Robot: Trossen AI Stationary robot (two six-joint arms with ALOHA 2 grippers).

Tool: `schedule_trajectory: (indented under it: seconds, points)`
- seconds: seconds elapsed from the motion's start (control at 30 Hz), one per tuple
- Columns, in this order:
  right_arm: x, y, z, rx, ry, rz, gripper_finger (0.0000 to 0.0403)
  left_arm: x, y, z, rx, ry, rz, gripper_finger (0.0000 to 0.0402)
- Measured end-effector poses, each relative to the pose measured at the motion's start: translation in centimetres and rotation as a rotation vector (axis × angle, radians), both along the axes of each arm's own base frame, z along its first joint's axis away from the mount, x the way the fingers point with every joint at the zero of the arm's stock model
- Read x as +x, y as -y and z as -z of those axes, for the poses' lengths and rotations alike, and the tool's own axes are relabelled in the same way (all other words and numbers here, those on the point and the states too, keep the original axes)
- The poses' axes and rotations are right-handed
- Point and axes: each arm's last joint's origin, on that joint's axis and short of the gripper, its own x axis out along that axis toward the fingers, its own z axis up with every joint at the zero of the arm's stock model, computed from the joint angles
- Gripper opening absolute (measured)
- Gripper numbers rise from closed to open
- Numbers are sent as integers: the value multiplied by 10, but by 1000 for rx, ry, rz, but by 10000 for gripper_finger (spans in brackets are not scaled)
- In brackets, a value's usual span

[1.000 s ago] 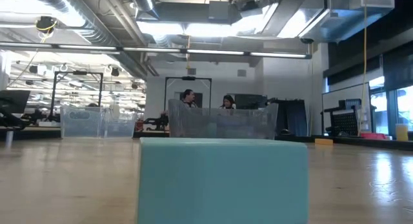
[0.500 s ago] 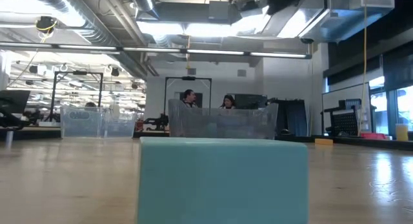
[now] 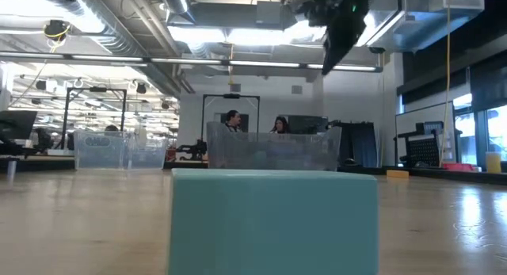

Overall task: Sort & place blocks by color
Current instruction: Put the brown block into the white bin

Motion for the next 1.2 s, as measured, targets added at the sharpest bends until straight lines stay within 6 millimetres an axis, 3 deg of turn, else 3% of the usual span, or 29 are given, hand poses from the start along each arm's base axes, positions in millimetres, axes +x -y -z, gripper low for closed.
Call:
schedule_trajectory:
  seconds: [0.23,0.5,0.8,1.2]
  points:
    - [14,45,48,59,-131,-136,221,11,-31,-3,56,-33,-11,196]
    - [35,83,100,-7,-191,-292,221,16,-52,-3,75,-47,-44,196]
    - [39,112,147,15,-251,-333,221,19,-62,-3,77,-40,-81,196]
    - [40,138,187,7,-262,-339,221,19,-63,-3,78,-40,-88,196]
